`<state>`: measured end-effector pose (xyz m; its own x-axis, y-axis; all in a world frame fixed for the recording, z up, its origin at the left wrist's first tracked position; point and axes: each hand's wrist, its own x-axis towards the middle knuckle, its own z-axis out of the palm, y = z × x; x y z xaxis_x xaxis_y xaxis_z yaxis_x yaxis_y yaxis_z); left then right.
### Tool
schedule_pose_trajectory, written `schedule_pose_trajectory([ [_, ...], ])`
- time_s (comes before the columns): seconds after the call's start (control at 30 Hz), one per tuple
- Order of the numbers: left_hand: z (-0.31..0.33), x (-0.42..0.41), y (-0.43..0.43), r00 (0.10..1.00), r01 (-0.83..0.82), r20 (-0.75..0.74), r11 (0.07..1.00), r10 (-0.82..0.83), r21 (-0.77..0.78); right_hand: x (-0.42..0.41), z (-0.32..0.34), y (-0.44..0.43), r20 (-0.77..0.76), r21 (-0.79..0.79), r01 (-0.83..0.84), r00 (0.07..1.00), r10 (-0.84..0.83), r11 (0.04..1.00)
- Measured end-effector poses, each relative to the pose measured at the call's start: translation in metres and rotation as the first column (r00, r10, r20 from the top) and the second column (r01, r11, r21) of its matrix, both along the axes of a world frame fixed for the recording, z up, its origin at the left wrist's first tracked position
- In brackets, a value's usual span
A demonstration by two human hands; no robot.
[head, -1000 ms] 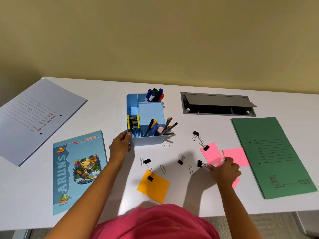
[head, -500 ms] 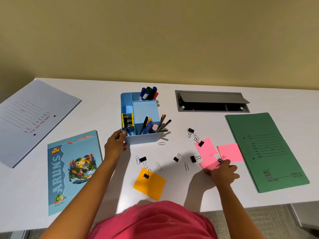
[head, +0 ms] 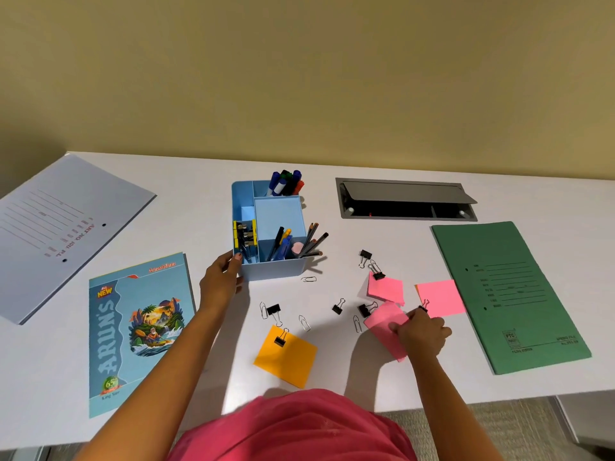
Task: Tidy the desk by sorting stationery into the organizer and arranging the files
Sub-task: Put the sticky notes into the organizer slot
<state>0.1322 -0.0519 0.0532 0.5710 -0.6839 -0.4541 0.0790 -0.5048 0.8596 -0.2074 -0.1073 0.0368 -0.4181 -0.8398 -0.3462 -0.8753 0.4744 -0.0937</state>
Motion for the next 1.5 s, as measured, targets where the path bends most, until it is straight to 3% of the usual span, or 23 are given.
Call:
schedule_pose_trajectory([
  [0.1,-0.001,0.0,0.0,1.0,0.01,0.004,1.0,-0.01,0.012,0.012,0.014,-0.003,-0.078,-0.156,-0.052,0.996,0.04,0.986],
  [0.17,0.0,0.0,-0.001,0.999,0.017,0.03,1.0,-0.018,0.026,0.021,0.028,-0.009,0.012,-0.31,-0.071,0.997,0.078,0.948],
  [0.3,0.007,-0.004,-0.005,0.975,-0.039,0.222,0.999,0.032,0.026,0.04,0.064,-0.022,0.148,-0.522,-0.087,0.971,0.19,0.849],
  [0.37,0.018,-0.011,-0.004,0.947,-0.063,0.313,0.997,0.074,-0.044,0.057,0.088,-0.024,0.277,-0.608,-0.041,0.925,0.261,0.793],
  [0.47,0.045,-0.023,-0.005,0.881,0.055,0.47,0.977,0.049,-0.204,0.09,0.128,-0.02,0.425,-0.732,0.024,0.797,0.429,0.68],
  [0.57,0.084,-0.032,-0.011,0.935,0.179,0.347,0.94,-0.071,-0.29,0.127,0.152,-0.012,0.317,-0.867,-0.08,0.673,0.668,0.492],
  [0.63,0.111,-0.041,-0.017,0.984,0.17,0.112,0.923,-0.139,-0.345,0.15,0.15,-0.007,0.179,-0.917,-0.188,0.594,0.784,0.351],
  [0.7,0.133,-0.048,-0.025,0.984,0.052,-0.137,0.923,-0.112,-0.381,0.172,0.142,-0.004,0.08,-0.929,-0.263,0.543,0.836,0.26],
  [0.77,0.145,-0.044,-0.031,0.988,-0.03,-0.151,0.935,-0.026,-0.354,0.19,0.136,-0.004,0.05,-0.928,-0.293,0.517,0.855,0.231],
  [0.83,0.146,-0.029,-0.036,0.998,-0.057,0.011,0.953,0.063,-0.297,0.203,0.128,-0.005,0.016,-0.922,-0.333,0.483,0.876,0.2],
  [0.97,0.133,0.0,-0.052,0.958,-0.076,0.248,0.963,0.143,-0.26,0.208,0.117,-0.004,-0.008,-0.898,-0.399,0.431,0.902,0.183],
  [1.1,0.109,0.015,-0.077,0.912,-0.049,0.391,0.978,0.126,-0.201,0.194,0.11,0.002,0.054,-0.898,-0.371,0.439,0.897,0.236],
  [1.3,0.069,0.021,-0.109,0.9,-0.055,0.426,0.993,0.095,-0.104,0.175,0.108,0.004,0.057,-0.836,-0.418,0.577,0.815,0.355],
  [1.5,0.061,0.023,-0.126,0.88,-0.042,0.462,0.988,0.108,-0.151,0.156,0.095,0.011,0.111,-0.876,-0.347,0.534,0.838,0.336],
])
